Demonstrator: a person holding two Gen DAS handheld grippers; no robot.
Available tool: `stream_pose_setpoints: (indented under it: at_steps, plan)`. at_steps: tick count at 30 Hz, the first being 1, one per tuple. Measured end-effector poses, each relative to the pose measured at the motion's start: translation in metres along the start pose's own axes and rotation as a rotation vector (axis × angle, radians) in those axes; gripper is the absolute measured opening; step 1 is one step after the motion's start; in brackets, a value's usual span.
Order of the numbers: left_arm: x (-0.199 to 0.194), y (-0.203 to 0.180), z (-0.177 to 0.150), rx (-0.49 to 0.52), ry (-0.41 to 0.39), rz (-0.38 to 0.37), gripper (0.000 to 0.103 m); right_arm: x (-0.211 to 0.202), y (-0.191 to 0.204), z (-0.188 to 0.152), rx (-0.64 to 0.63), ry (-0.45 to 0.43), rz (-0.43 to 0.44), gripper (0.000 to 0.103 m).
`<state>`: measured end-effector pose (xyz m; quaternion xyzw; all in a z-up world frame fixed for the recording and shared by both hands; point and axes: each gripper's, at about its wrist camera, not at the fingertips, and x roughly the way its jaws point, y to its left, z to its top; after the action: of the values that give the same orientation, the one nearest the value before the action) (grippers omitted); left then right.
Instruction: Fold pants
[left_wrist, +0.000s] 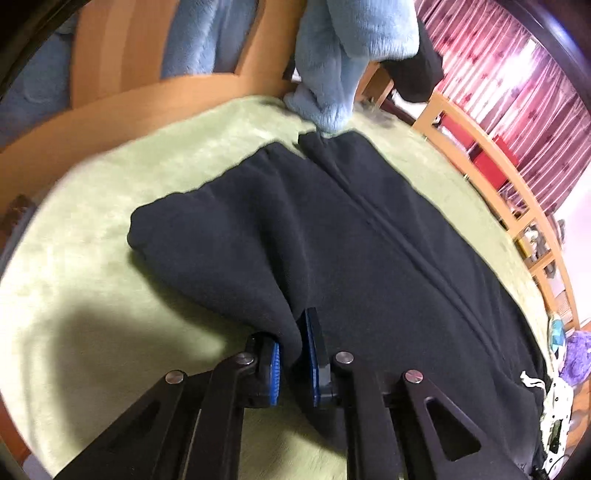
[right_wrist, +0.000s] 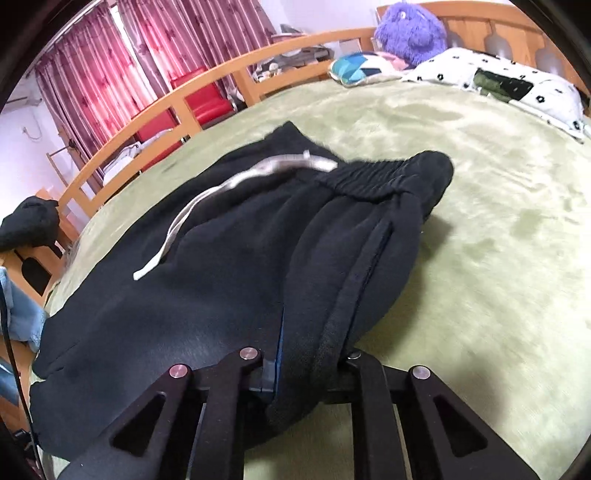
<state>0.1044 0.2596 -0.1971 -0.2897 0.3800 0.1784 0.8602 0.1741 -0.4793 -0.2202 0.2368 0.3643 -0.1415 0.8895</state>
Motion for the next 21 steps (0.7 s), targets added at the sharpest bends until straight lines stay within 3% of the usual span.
stream_pose_setpoints:
  at_steps: [12, 16, 19, 21]
  plan:
    - [-0.039, 0.044, -0.018, 0.001, 0.036, 0.003, 0.012, -0.076, -0.018, -0.043, -0.025, 0.016, -0.013, 0.011]
    - [-0.030, 0.046, -0.023, 0.017, 0.075, 0.021, 0.013, -0.075, -0.023, -0.052, -0.033, 0.056, -0.004, 0.015]
    - [-0.028, 0.048, -0.027, 0.005, 0.092, 0.049, 0.031, -0.063, -0.032, -0.055, 0.009, 0.115, 0.022, 0.023]
    - [-0.030, 0.053, -0.030, -0.010, 0.082, 0.060, 0.057, -0.061, -0.035, -0.058, -0.003, 0.123, 0.006, 0.040]
